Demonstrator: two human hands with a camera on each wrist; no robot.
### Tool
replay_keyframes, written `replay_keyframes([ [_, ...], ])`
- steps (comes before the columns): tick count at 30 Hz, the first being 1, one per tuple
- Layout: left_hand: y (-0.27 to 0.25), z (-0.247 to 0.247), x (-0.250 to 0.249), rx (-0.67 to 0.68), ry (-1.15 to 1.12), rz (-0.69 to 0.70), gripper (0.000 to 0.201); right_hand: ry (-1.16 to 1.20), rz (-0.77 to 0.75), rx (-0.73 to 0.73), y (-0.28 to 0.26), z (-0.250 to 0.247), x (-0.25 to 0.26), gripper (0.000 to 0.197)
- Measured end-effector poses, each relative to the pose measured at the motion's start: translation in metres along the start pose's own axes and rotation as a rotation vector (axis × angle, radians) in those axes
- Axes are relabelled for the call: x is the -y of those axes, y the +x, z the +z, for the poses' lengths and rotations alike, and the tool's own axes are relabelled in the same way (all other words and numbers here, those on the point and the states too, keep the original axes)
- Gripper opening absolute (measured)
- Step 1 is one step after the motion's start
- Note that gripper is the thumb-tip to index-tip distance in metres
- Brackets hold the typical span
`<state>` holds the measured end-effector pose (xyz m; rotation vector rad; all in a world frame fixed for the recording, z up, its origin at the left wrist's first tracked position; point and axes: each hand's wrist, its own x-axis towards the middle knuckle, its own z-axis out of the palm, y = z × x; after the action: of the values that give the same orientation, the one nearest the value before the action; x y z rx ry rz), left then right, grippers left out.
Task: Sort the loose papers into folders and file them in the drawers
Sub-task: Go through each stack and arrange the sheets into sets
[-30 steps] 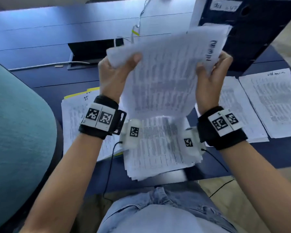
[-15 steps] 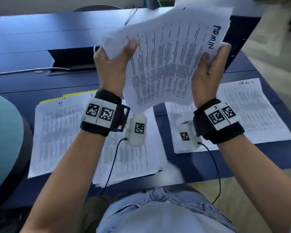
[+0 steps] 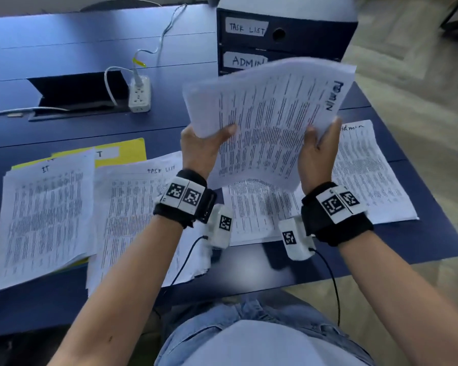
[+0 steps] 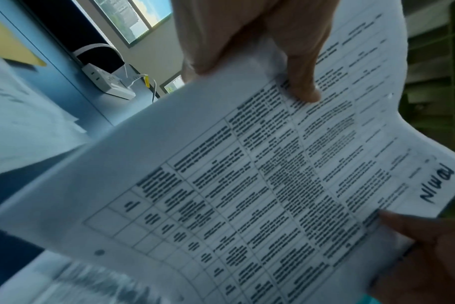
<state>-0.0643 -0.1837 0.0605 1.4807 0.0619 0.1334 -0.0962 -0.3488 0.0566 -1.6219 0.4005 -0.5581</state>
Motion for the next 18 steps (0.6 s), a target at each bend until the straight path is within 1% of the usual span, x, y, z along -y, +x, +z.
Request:
replay_keyframes([
  [1, 0.002, 0.002, -0.002, -0.023, -0.013, 0.032, 0.026, 0.017, -0.024, -0.007, 0.005, -0.004, 0.003, 0.047],
  [3, 0.006, 0.004, -0.006, -0.029, -0.051, 0.065, 0.026, 0.081, -0.095, -0.009, 0.009, -0.011, 0.008, 0.039],
  [5, 0.005, 0.004, 0.000, -0.008, -0.055, 0.031, 0.024, 0.092, -0.114, 0.005, 0.011, -0.015, 0.000, 0.030],
  [6, 0.004, 0.004, 0.005, 0.013, -0.037, -0.012, 0.024, 0.070, -0.089, 0.012, 0.011, -0.017, -0.009, 0.029],
  [9, -0.003, 0.010, 0.023, 0.073, 0.106, -0.139, 0.026, -0.080, 0.008, 0.098, 0.010, -0.021, -0.034, 0.040],
  [10, -0.004, 0.014, 0.025, 0.064, 0.167, -0.151, 0.024, -0.138, 0.025, 0.125, 0.013, -0.023, -0.038, 0.037],
  [12, 0.000, 0.025, 0.022, 0.024, 0.244, -0.129, 0.015, -0.211, 0.005, 0.125, 0.025, -0.030, -0.038, 0.018],
  [13, 0.004, 0.031, 0.020, 0.008, 0.254, -0.118, 0.012, -0.225, -0.018, 0.099, 0.034, -0.034, -0.034, 0.009],
  [15, 0.011, 0.048, 0.016, -0.010, 0.230, -0.124, 0.011, -0.245, -0.045, 0.041, 0.056, -0.045, -0.027, 0.012],
  [16, 0.015, 0.059, 0.017, -0.012, 0.195, -0.136, 0.013, -0.263, -0.034, 0.027, 0.067, -0.052, -0.025, 0.013],
  [18, 0.018, 0.086, 0.020, -0.010, 0.124, -0.180, 0.022, -0.382, 0.006, 0.039, 0.090, -0.071, -0.026, 0.008],
])
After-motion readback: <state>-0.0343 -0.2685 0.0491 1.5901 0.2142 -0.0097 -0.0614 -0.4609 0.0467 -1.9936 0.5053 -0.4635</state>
